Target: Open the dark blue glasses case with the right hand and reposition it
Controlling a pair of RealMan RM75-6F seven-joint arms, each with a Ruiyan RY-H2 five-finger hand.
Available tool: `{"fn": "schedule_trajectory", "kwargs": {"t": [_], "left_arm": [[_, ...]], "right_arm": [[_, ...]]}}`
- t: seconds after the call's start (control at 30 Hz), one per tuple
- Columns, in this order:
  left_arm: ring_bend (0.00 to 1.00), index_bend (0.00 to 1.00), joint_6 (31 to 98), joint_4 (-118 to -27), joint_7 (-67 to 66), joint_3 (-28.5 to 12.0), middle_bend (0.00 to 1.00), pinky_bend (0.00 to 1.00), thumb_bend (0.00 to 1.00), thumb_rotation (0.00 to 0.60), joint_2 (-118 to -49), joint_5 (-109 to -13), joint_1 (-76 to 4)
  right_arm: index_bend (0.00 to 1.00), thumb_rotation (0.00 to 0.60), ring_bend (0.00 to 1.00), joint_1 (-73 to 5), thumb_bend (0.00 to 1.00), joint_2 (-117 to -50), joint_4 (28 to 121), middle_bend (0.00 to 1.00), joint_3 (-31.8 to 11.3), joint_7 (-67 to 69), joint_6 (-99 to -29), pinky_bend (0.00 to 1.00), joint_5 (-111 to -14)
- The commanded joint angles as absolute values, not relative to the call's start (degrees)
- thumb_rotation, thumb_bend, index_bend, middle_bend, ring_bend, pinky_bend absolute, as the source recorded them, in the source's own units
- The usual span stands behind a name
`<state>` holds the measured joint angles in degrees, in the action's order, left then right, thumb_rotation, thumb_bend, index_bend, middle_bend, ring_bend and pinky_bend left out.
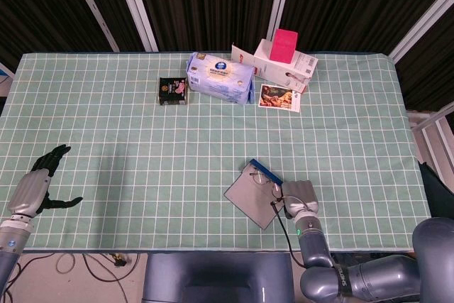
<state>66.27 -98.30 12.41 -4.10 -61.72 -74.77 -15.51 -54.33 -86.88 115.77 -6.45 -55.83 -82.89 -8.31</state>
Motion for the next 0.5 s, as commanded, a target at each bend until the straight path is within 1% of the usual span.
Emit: {"fn": "schedule_trajectory", "kwargs": {"t": [0.03, 0.33, 0.5], "left_arm": [[0.00, 0.00, 66.3, -98.3, 12.4, -4.1, 0.00, 0.00, 0.01, 0.600, -61.7, -74.8, -15.5], [0.00, 0.00, 66.5, -98.4, 12.9, -4.3, 0.00, 0.00, 0.01, 0.600, -61.5, -74.7, -15.3], [0.00, 0.00, 66.5, -98.4, 13.1, -4.3, 0.00, 0.00, 0.01, 0.600, -61.5, -74.7, -15.3]], "right_arm": [[0.42, 0.600, 1.00, -54.0, 0.50, -86.7, 115.1, 0.92, -6.6, -56.2, -83.1, 1.00, -7.7], [0.42, 0.600, 1.00, -53.2, 0.50, -86.3, 111.7, 0.92, -7.9, -57.3, -82.5, 1.00, -4.8], [0.42, 0.600, 1.00, -52.7, 0.50, -86.4, 109.7, 0.92, -8.9, -56.9, -81.9, 1.00, -4.7]]}}
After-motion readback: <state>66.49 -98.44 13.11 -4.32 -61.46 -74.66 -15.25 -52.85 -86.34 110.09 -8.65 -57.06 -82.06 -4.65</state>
